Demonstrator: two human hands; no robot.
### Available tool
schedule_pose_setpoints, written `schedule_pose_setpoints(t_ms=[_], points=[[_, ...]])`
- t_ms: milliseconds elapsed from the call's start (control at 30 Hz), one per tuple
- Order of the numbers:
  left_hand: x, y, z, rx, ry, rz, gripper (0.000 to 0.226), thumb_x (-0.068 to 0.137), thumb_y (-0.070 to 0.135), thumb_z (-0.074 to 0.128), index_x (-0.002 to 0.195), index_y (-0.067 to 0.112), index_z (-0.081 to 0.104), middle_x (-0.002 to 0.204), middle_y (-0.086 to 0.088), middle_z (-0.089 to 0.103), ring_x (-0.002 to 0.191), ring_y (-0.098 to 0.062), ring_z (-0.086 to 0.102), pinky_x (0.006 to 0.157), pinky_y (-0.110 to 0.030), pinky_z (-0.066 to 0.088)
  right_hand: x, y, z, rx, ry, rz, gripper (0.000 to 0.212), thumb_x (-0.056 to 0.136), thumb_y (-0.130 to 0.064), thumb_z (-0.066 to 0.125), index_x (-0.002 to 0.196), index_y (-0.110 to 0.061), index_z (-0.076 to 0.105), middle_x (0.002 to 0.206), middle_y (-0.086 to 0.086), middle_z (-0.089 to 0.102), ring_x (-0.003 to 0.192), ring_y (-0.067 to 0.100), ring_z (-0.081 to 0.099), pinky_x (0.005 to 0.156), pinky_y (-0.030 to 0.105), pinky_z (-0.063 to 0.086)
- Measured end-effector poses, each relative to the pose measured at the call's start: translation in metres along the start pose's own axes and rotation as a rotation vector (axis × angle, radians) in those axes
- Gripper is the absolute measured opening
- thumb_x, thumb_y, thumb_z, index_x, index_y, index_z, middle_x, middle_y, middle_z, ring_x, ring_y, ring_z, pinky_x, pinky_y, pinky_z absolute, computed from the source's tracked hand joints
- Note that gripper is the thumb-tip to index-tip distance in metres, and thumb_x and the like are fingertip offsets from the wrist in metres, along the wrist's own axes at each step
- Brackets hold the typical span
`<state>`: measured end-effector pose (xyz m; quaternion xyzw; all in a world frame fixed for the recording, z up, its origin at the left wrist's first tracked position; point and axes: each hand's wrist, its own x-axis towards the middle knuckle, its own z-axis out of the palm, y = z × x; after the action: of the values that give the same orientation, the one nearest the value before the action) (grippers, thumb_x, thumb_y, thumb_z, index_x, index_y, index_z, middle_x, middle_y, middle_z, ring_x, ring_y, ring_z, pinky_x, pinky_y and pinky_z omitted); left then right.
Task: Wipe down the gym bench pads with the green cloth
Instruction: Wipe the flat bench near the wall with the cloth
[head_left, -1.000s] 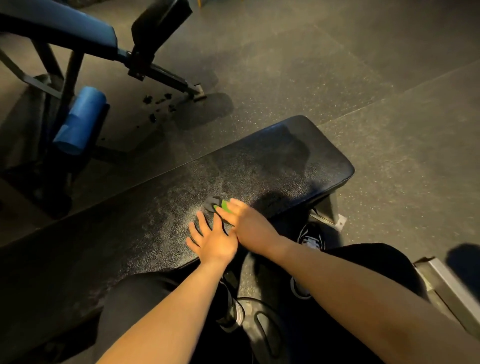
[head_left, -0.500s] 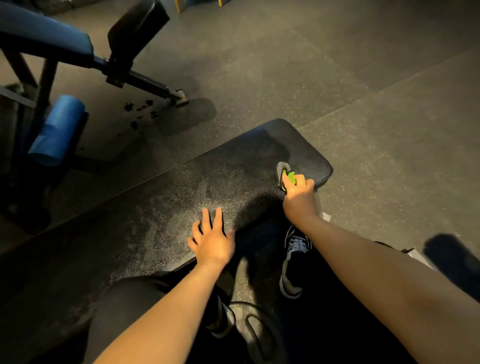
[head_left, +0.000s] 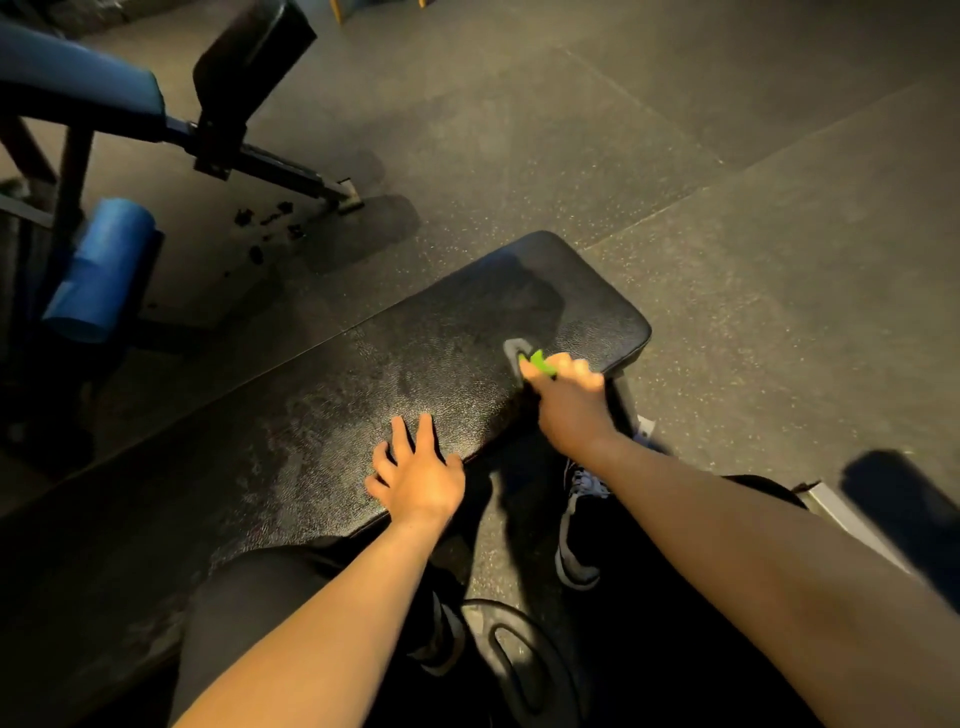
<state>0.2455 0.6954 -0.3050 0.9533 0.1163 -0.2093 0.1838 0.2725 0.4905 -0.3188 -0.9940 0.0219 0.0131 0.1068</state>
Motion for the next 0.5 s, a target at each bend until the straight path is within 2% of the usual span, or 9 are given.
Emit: schedule_pose_setpoints(t_ms=[67,167,200,267,333,367,433,500], points=[[0.001,-0.002,-0.002,0.007,-0.003,0.006,0.064,0.100,0.044,0.047,0.156,0.044,0.014,0.168,0.006,-0.005,0.150,-0.032,-0.003,0.119,-0.055,0.004,0.005,0.017,-0.002,-0.002,0.043,0.115,0.064,0.082,-0.007,0.052,0.142,-0.028,0.048,0.127,0.012,0.048,0.105,0.036,0.045,0.079,0.039,0.036],[0.004,-0.003,-0.005,0.005,0.005,0.016,0.066,0.098,0.046,0.052,0.155,0.044,0.018,0.166,0.004,0.002,0.148,-0.033,0.005,0.118,-0.053,0.010,0.015,0.000,-0.005,0.087,0.102,0.246,0.060,0.079,-0.004,0.053,0.137,-0.020,0.055,0.121,0.018,0.049,0.103,0.039,0.045,0.078,0.039,0.035],[0.008,-0.001,-0.009,-0.013,0.026,0.010,0.068,0.097,0.047,0.054,0.155,0.042,0.019,0.166,0.003,0.005,0.147,-0.034,0.008,0.118,-0.052,0.012,0.021,-0.016,-0.004,0.113,0.103,0.207,0.059,0.081,-0.008,0.053,0.139,-0.020,0.053,0.122,0.018,0.048,0.105,0.039,0.044,0.082,0.039,0.037],[0.020,0.001,-0.017,-0.041,0.102,-0.032,0.073,0.095,0.046,0.056,0.156,0.037,0.017,0.165,0.001,0.007,0.147,-0.033,0.010,0.117,-0.051,0.013,0.031,-0.060,0.006,0.133,0.026,-0.024,0.056,0.088,-0.016,0.050,0.143,-0.024,0.048,0.127,0.016,0.047,0.108,0.034,0.042,0.088,0.040,0.038],[0.035,-0.003,-0.026,-0.053,0.178,-0.097,0.078,0.094,0.045,0.056,0.158,0.032,0.013,0.167,0.000,0.004,0.149,-0.031,0.007,0.117,-0.051,0.011,0.037,-0.103,0.020,0.158,-0.027,-0.315,0.052,0.089,-0.023,0.052,0.140,-0.029,0.053,0.124,0.012,0.052,0.104,0.032,0.047,0.081,0.038,0.034],[0.045,-0.008,-0.028,-0.063,0.183,-0.138,0.080,0.094,0.045,0.056,0.159,0.030,0.011,0.167,-0.001,0.002,0.150,-0.031,0.005,0.117,-0.051,0.010,0.040,-0.119,0.027,0.178,-0.068,-0.405,0.051,0.087,-0.025,0.052,0.137,-0.032,0.057,0.120,0.010,0.054,0.100,0.032,0.050,0.077,0.036,0.028],[0.056,-0.015,-0.029,-0.076,0.122,-0.207,0.084,0.095,0.050,0.054,0.160,0.029,0.006,0.168,0.000,-0.005,0.151,-0.030,0.000,0.119,-0.053,0.007,0.048,-0.127,0.031,0.148,-0.131,-0.492,0.053,0.087,-0.023,0.053,0.139,-0.036,0.055,0.123,0.008,0.052,0.107,0.032,0.048,0.077,0.035,0.018],[0.057,-0.015,-0.028,-0.047,0.049,-0.219,0.083,0.096,0.054,0.051,0.160,0.032,0.002,0.167,0.000,-0.012,0.151,-0.032,-0.005,0.119,-0.056,0.005,0.062,-0.120,0.028,0.079,-0.173,-0.445,0.057,0.090,-0.024,0.056,0.143,-0.040,0.045,0.130,0.008,0.045,0.114,0.030,0.040,0.084,0.039,0.020]])
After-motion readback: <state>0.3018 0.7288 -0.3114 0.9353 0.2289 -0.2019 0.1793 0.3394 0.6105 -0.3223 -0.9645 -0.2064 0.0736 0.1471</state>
